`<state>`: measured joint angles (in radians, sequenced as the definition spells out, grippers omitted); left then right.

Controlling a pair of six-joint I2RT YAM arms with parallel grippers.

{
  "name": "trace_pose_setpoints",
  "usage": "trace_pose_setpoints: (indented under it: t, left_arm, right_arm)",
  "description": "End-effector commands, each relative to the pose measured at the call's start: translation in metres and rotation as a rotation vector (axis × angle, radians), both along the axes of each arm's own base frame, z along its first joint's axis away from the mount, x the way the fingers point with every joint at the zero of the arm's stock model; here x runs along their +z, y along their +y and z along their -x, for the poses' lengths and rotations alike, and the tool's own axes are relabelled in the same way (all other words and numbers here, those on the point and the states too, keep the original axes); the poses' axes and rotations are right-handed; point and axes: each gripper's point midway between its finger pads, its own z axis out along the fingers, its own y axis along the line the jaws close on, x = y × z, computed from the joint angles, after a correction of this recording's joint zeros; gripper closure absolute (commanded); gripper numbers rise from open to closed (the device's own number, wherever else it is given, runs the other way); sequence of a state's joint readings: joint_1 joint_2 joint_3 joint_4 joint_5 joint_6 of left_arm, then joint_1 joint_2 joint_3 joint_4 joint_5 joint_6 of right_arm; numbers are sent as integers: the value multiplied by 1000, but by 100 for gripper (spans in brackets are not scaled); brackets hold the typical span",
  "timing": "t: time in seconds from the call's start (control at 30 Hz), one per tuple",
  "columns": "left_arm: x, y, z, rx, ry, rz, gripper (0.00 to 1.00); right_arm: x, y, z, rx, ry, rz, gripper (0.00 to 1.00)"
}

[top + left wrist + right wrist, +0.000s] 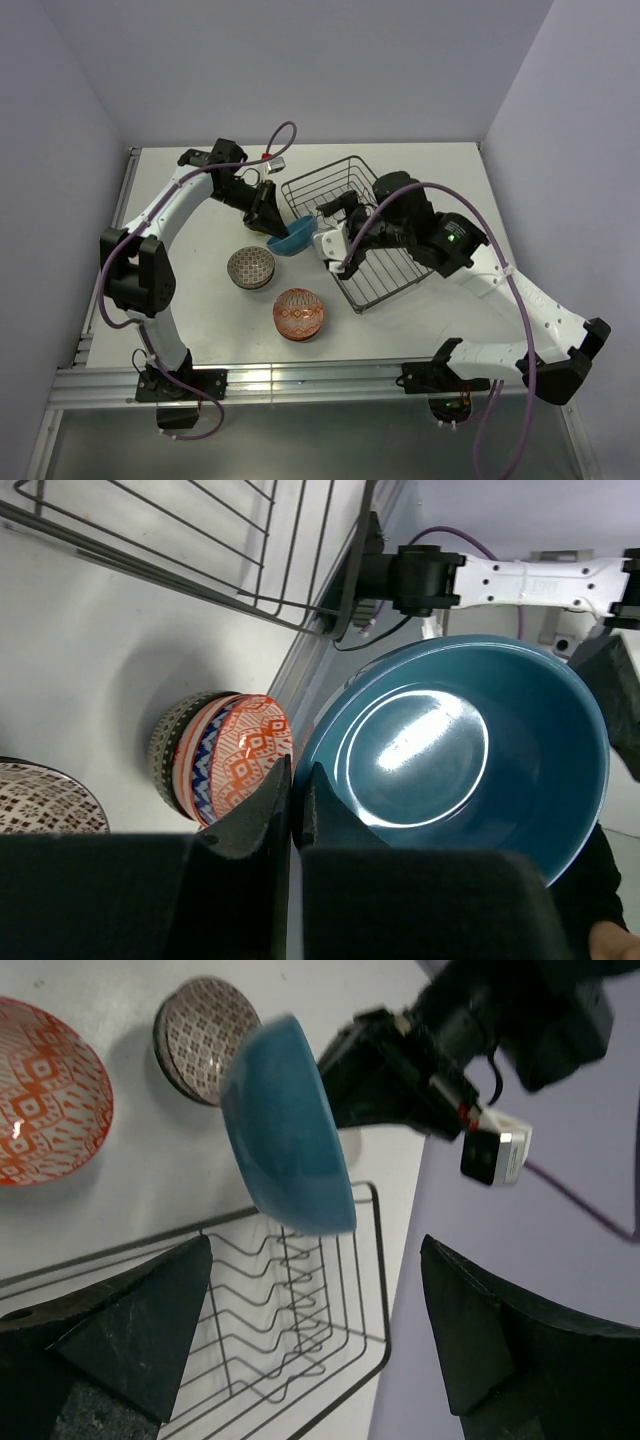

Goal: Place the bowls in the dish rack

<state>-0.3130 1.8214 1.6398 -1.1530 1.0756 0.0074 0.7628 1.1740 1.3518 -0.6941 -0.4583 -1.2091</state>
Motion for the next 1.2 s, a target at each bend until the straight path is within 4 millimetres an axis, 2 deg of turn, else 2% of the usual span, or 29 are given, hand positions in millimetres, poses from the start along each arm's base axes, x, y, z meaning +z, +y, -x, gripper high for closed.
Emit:
trace_pose_setpoints:
  t: [0.0,0.07,0.43,0.63,0.77,0.93,1.03,1.07,1.17]
  left_arm:
    - [22,-4,12,-37,11,106,100]
    - [22,-5,11,-37,14,111,100]
    - [23,-12,17,-60,34,125,100]
    - [23,-18,21,-80,39,128,100]
    - [25,-19,23,-84,46,139,100]
    - [28,-19,24,-92,50,152,100]
    - [26,-19,24,-92,52,147,100]
    - [26,-19,24,-92,50,147,100]
    - [24,-19,25,-91,50,143,100]
  right_arm:
    - [14,18,20,104,-81,-29,9]
    - [12,24,26,120,-80,-31,9]
    - [2,42,17,77,-90,-22,12]
    - [1,44,11,75,-125,-13,23]
    - [-4,43,10,77,-145,0,33]
    - [-15,40,11,104,-184,38,37]
    - [-15,40,10,104,-196,39,53]
    - [-15,40,9,103,-195,37,65]
    - [-12,41,9,101,-198,29,87]
